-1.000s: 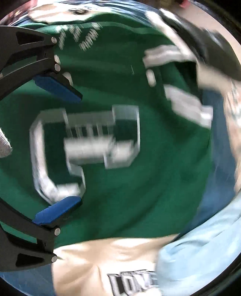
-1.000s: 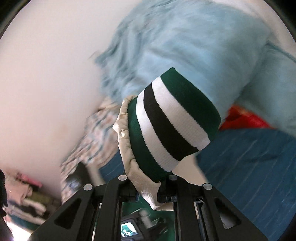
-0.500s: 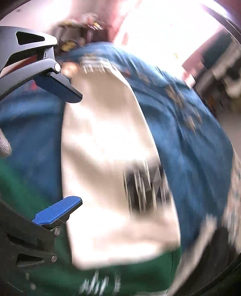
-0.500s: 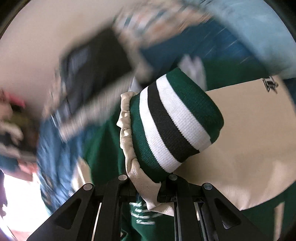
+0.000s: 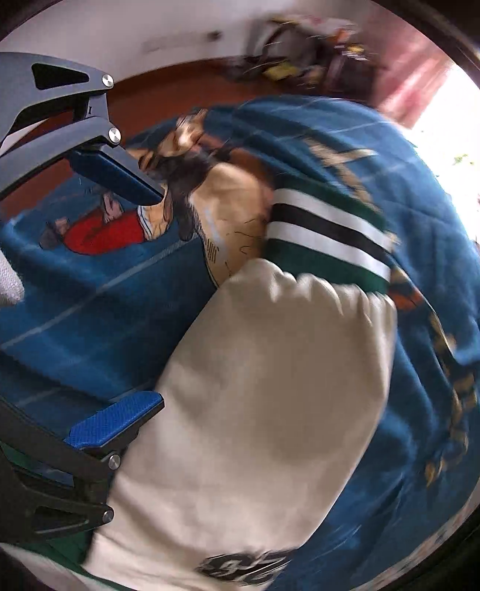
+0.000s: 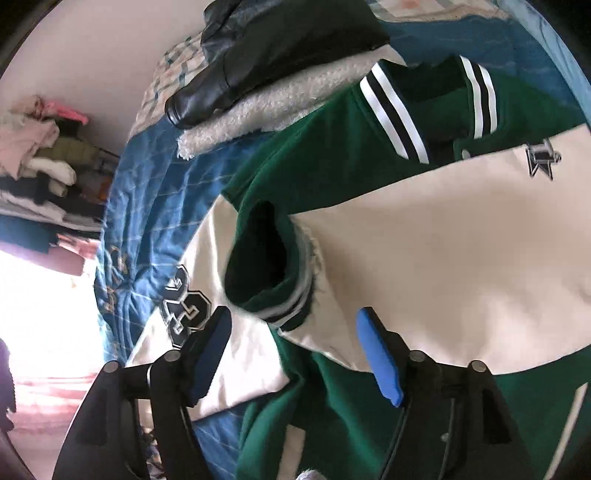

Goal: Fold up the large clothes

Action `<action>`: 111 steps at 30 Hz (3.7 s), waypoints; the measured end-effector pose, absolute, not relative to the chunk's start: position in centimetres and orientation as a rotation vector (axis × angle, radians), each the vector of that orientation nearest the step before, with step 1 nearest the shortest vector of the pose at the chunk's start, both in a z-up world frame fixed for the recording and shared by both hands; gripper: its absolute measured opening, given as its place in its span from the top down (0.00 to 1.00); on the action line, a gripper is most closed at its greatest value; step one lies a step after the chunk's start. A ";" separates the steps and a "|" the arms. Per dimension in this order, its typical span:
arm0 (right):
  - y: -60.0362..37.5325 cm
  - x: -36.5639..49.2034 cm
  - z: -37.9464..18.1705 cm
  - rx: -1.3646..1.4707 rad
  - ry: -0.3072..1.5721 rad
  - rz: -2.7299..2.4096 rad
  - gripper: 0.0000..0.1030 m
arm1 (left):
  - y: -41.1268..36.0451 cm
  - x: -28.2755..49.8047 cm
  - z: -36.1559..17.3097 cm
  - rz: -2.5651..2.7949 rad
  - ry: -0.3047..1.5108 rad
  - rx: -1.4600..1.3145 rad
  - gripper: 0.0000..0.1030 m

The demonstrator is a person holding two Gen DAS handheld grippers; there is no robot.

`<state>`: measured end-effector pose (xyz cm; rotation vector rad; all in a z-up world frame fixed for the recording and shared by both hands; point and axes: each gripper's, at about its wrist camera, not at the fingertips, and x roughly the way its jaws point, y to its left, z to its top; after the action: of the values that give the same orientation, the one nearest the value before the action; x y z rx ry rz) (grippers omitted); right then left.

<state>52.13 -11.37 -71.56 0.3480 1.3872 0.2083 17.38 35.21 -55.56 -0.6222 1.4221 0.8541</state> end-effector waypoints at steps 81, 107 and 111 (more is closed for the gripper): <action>-57.0 33.0 -70.3 0.667 1.390 -0.346 0.12 | -30.1 39.5 -46.8 -0.431 1.185 0.280 0.14; -62.8 38.3 -77.5 0.725 1.454 -0.231 0.50 | 4.8 35.6 -57.6 0.534 1.358 0.307 0.07; -62.3 38.6 -77.9 0.675 1.492 -0.238 0.49 | 7.3 36.5 -57.9 0.534 1.378 0.210 0.00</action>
<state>38.57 -62.30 -77.93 0.6753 1.4924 -0.2381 36.49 7.30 -57.88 0.2098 1.3777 0.5340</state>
